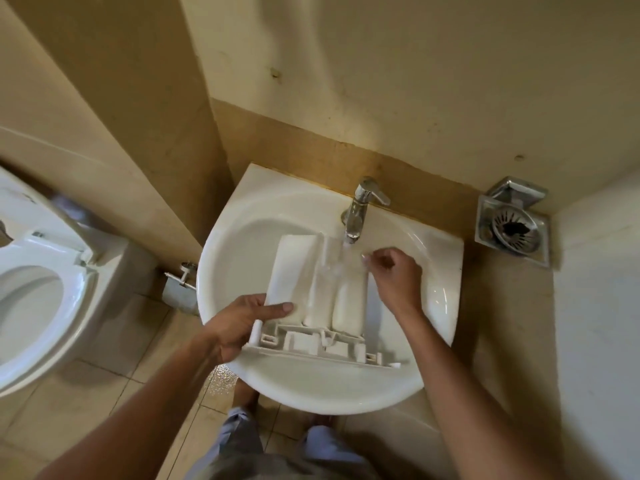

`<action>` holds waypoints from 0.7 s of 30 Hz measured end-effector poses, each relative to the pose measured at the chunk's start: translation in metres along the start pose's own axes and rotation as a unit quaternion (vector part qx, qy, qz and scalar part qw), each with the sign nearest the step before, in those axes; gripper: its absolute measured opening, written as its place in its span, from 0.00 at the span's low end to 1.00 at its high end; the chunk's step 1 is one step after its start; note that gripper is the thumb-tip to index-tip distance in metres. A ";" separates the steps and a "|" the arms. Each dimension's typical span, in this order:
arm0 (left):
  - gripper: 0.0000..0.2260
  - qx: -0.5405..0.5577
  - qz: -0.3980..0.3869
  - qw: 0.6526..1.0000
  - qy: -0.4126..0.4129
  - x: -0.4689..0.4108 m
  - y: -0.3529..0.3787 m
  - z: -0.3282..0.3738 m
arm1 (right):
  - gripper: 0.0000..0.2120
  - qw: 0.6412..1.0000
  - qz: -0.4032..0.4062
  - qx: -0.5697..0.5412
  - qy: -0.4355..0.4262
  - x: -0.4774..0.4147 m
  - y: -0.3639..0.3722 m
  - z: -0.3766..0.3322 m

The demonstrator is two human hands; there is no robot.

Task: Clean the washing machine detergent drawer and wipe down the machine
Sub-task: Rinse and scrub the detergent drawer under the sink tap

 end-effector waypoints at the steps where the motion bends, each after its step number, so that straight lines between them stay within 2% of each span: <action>1: 0.16 0.009 0.000 1.000 0.003 0.002 0.003 -0.007 | 0.14 0.999 -0.045 -0.010 0.030 0.014 0.003 0.007; 3: 0.18 0.042 0.008 0.999 0.005 0.005 0.011 -0.020 | 0.21 0.975 -0.168 -0.070 0.124 0.038 0.008 0.021; 5: 0.20 0.070 0.004 0.997 0.014 0.008 0.016 -0.029 | 0.19 0.942 -0.261 -0.107 0.184 0.058 -0.001 0.030; 9: 0.22 0.112 0.001 0.994 0.016 0.014 0.022 -0.042 | 0.12 0.938 -0.312 -0.041 0.147 0.074 -0.035 0.044; 12: 0.23 0.121 0.002 0.993 0.015 0.014 0.027 -0.048 | 0.23 0.916 -0.302 -0.135 0.228 0.085 -0.049 0.052; 15: 0.23 0.150 0.001 0.989 0.009 0.012 0.032 -0.058 | 0.35 0.913 -0.226 -0.192 0.279 0.099 -0.053 0.054; 17: 0.19 0.178 -0.004 0.984 0.008 0.015 0.039 -0.067 | 0.38 0.899 -0.171 -0.244 0.321 0.115 -0.049 0.053; 19: 0.11 0.208 -0.002 0.978 0.011 0.020 0.044 -0.076 | 0.41 0.869 -0.132 -0.312 0.359 0.133 -0.043 0.046; 21: 0.10 0.237 -0.006 0.971 0.018 0.024 0.051 -0.084 | 0.40 0.842 -0.133 -0.359 0.381 0.150 -0.037 0.033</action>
Point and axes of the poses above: each hand's wrist, its own x-axis away from the middle knuckle, its own y-axis out of the palm, z = x × y, the point moved 4 cm from there along -x, towards the middle knuckle, and after that the axes turned 13 degrees about x, right-handed, at the moved point
